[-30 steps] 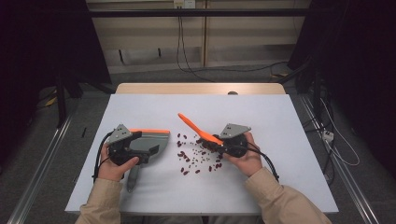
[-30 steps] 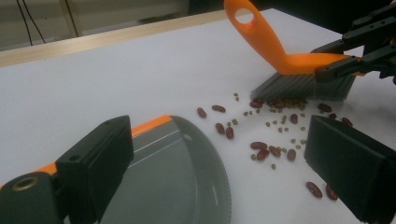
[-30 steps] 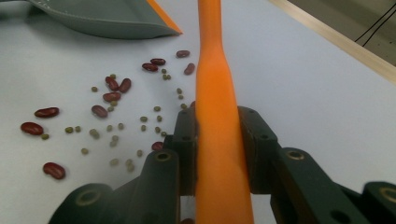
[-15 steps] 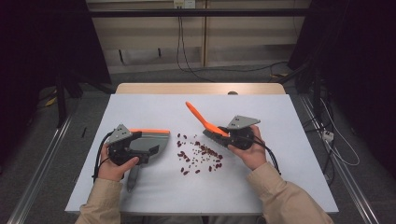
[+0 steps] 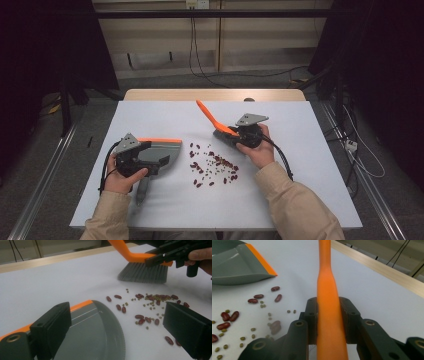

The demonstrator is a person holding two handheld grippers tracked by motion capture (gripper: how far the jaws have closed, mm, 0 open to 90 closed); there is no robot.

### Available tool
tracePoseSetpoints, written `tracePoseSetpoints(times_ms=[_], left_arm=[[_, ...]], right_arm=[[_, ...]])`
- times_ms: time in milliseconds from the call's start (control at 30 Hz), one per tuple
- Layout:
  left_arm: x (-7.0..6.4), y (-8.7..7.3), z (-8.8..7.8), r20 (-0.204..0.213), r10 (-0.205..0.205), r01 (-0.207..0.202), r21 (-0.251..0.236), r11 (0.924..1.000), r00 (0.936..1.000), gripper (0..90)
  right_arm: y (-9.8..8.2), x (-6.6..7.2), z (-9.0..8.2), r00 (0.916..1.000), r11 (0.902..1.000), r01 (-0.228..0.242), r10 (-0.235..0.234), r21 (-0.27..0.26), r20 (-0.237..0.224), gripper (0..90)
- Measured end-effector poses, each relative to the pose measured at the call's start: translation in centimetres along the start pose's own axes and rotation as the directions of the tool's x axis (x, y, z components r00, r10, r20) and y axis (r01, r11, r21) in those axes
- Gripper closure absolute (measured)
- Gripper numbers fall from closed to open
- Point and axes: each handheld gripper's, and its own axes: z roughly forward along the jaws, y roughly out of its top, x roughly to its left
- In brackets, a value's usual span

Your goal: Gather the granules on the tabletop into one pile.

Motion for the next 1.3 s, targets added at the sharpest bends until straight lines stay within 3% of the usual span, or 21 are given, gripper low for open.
tracePoseSetpoints(times_ms=[167,400,567,633,833,967,1133,1300], left_arm=[[0.0,-0.1,0.0,-0.005,-0.003,0.003,0.002,1.0000,1.0000,8.2],[0.0,-0.1,0.0,-0.003,-0.003,0.003,0.000,1.0000,1.0000,8.2],[-0.1,-0.2,-0.1,-0.003,-0.003,0.003,-0.001,1.0000,1.0000,8.2],[-0.1,-0.2,-0.1,-0.002,0.000,0.000,0.002,1.0000,1.0000,8.2],[-0.1,-0.2,-0.2,-0.002,-0.002,0.002,0.000,1.0000,1.0000,8.2],[-0.2,-0.2,-0.1,0.002,0.000,0.000,0.001,1.0000,1.0000,8.2],[-0.1,-0.2,-0.2,0.001,-0.001,0.001,0.000,1.0000,1.0000,8.2],[-0.1,-0.3,-0.3,-0.001,-0.013,0.013,-0.005,0.9999,0.9999,8.2]], right_arm=[[-0.1,-0.4,0.0,0.9963,0.9962,-0.086,0.086,-0.011,-0.007,70.1],[0.1,-0.4,0.1,0.9948,0.9949,-0.101,0.101,0.004,0.010,59.9],[0.7,-0.7,0.4,0.9952,0.9942,-0.097,0.096,0.046,0.016,62.5],[0.8,-0.6,0.7,0.9970,0.9954,-0.077,0.076,0.057,0.015,69.7],[1.0,-0.5,0.8,0.9974,0.9941,-0.071,0.072,0.082,-0.005,71.1],[1.2,-0.3,0.7,0.9988,0.9939,-0.041,0.044,0.102,-0.024,71.2],[1.4,-0.6,0.7,0.9977,0.9976,-0.049,0.052,0.049,-0.043,71.2],[2.4,-0.6,1.7,0.9968,1.0000,0.001,-0.002,-0.005,-0.080,71.2]])
